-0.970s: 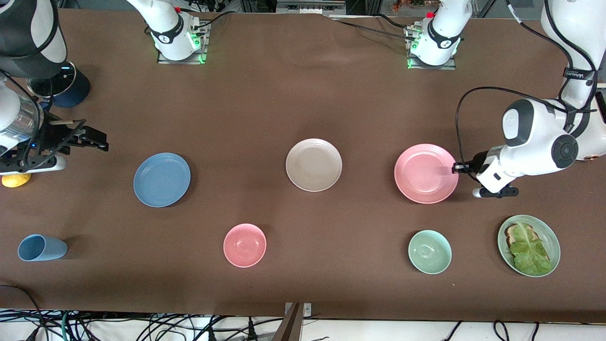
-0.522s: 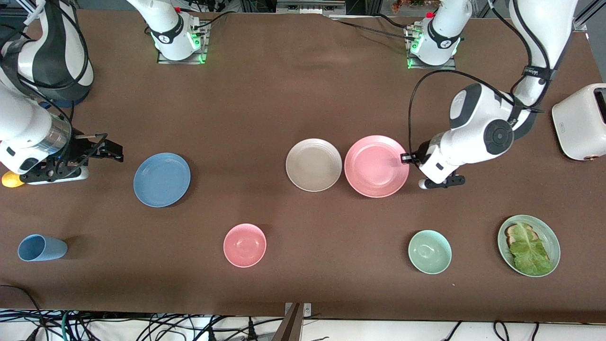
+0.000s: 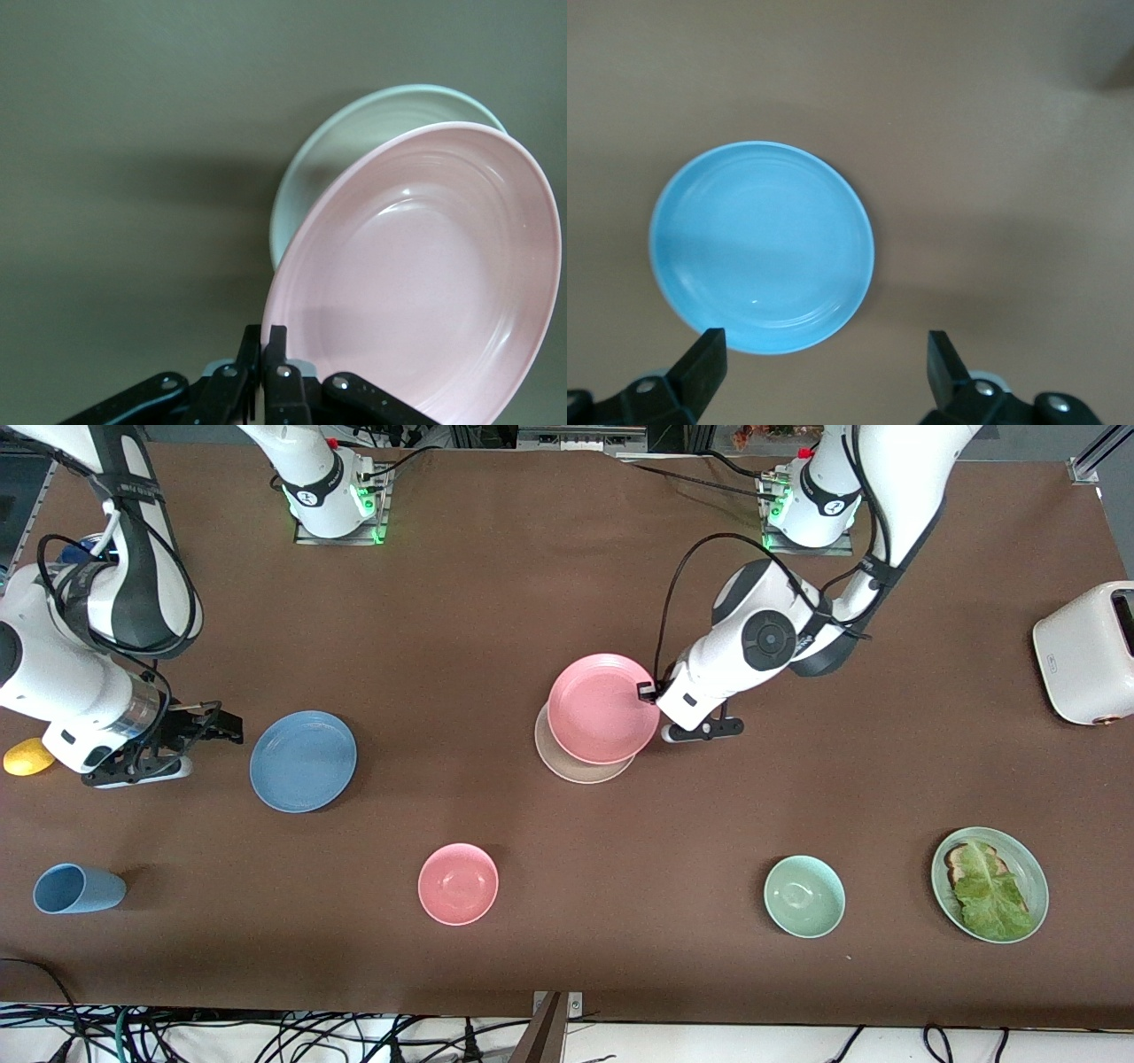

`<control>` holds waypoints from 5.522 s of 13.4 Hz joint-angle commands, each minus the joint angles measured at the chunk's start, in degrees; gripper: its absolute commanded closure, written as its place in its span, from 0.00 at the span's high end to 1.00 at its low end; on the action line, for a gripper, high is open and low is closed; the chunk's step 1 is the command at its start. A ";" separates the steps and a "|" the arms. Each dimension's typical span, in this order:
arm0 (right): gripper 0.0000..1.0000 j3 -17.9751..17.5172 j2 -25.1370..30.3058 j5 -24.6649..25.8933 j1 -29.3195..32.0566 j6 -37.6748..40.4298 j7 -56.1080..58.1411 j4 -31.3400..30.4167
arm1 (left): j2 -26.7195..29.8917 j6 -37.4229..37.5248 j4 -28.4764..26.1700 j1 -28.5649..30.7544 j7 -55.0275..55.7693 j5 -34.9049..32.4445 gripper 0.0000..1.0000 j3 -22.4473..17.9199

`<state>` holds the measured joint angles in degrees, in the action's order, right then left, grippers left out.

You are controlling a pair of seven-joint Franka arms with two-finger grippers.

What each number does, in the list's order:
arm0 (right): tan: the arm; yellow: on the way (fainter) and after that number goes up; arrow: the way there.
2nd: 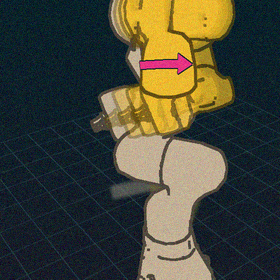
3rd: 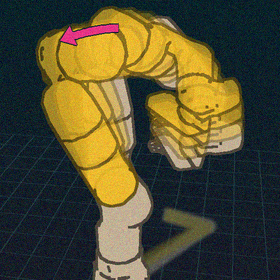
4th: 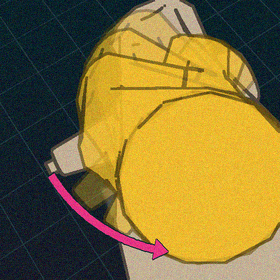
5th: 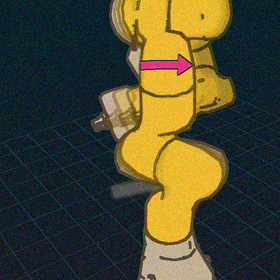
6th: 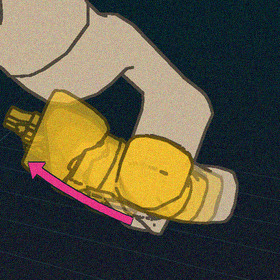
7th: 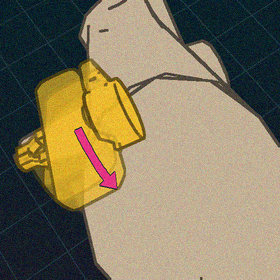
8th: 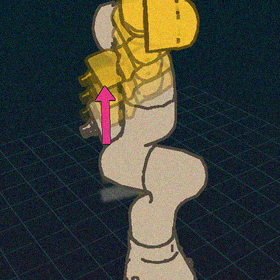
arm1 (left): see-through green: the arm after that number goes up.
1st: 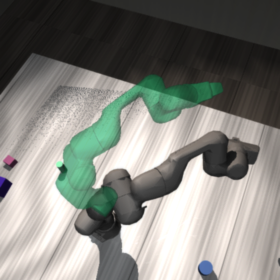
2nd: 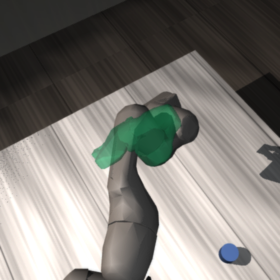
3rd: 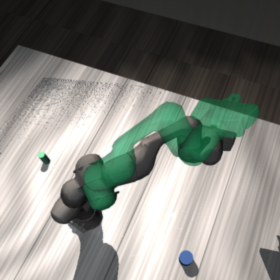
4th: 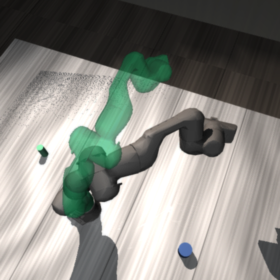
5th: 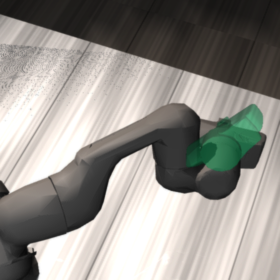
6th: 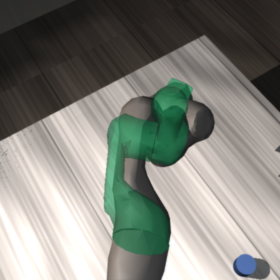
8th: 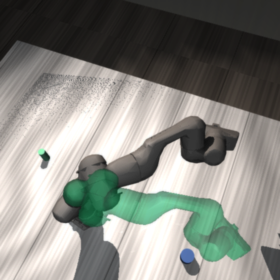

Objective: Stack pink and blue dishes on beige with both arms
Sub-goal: 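Carry the pink plate to the beige plate while the right gripper reaches out, then lower the pink plate onto the beige plate and open the left gripper, then grasp the blue plate rim with the right gripper while the left gripper withdraws, then lift and carry the blue plate over the pink plate with the right gripper, then lower the blue plate onto the pink plate with the right gripper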

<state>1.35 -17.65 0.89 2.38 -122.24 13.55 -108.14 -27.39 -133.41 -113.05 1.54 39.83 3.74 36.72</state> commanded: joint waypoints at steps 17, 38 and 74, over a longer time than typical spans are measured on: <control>0.66 0.58 -10.73 -4.85 2.11 -13.99 5.17 -6.12 | -1.79 16.32 12.15 15.05 -10.18 -8.04 1.00 -1.92; 0.00 0.23 -10.21 -4.85 2.20 -8.13 4.81 -0.70 | 22.64 37.23 18.99 3.93 -36.05 0.56 1.00 -35.65; 0.00 -10.67 -18.29 -5.55 -35.51 1.40 -47.92 18.05 | 22.91 41.56 25.86 -1.54 -37.01 -4.62 1.00 -35.32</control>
<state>-9.82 -35.44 -5.64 -31.43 -119.57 -32.41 -90.47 -4.23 -92.54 -88.00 0.60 3.79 0.19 1.67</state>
